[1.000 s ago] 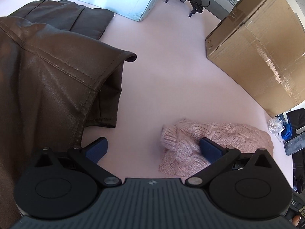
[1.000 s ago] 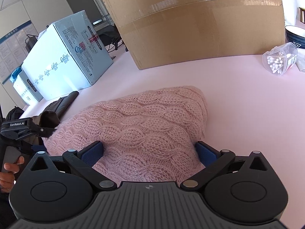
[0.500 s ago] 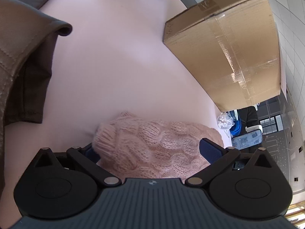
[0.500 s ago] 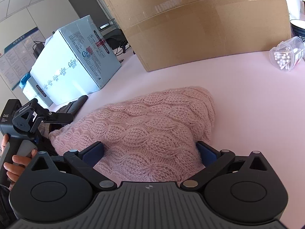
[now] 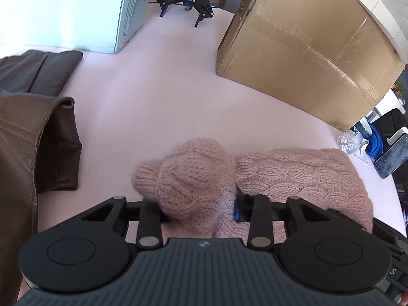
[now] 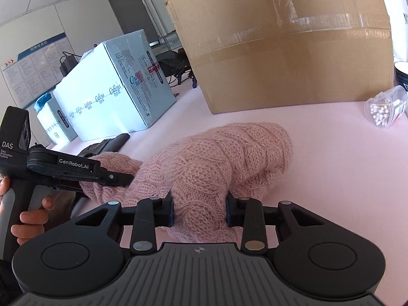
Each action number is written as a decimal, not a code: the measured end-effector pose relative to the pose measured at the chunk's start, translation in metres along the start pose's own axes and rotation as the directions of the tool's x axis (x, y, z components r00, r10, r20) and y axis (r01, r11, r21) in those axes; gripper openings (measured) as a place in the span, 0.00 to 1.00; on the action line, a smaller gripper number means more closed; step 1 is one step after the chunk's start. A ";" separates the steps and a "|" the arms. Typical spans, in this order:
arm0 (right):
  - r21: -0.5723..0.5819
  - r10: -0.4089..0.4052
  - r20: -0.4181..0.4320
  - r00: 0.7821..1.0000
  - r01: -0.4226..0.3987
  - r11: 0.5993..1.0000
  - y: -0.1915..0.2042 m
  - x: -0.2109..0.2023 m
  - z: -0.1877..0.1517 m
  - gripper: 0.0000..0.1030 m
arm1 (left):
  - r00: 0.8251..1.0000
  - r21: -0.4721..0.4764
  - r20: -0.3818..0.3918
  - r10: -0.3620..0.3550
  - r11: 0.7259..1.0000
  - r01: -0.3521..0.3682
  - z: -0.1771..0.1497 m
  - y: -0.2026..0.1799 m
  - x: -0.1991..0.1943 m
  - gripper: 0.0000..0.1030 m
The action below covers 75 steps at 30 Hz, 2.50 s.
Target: Fold clothes
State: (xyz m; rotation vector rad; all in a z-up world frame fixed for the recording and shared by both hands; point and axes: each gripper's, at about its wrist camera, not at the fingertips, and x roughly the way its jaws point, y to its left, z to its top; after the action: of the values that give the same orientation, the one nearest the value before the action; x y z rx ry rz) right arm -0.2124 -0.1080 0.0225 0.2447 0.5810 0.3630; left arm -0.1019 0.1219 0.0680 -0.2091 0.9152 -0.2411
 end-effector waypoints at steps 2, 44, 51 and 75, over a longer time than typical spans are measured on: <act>-0.014 -0.014 0.028 1.000 0.014 1.000 0.005 -0.007 0.000 0.28 | 1.000 0.024 0.012 0.016 1.000 -0.016 0.000 -0.010 -0.004 0.28; 0.391 -0.887 0.204 0.414 0.796 0.462 -0.229 -0.317 -0.111 0.28 | 0.900 0.729 -0.265 -0.346 0.539 0.422 -0.179 -0.567 0.051 0.27; 0.509 -0.903 0.133 0.408 0.754 0.416 -0.264 -0.329 -0.136 0.30 | 0.919 0.760 -0.219 -0.328 0.533 0.371 -0.188 -0.582 0.068 0.39; 0.547 -0.976 0.138 0.169 0.809 0.217 -0.211 -0.344 -0.150 0.94 | 0.905 0.763 0.152 -0.398 0.629 0.149 -0.198 -0.550 0.042 1.00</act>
State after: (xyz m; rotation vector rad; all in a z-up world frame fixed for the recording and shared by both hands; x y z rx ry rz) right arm -0.5099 -0.4186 0.0008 0.2659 0.1986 -1.0699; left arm -0.3004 -0.4299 0.0725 0.3767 0.4007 -0.8355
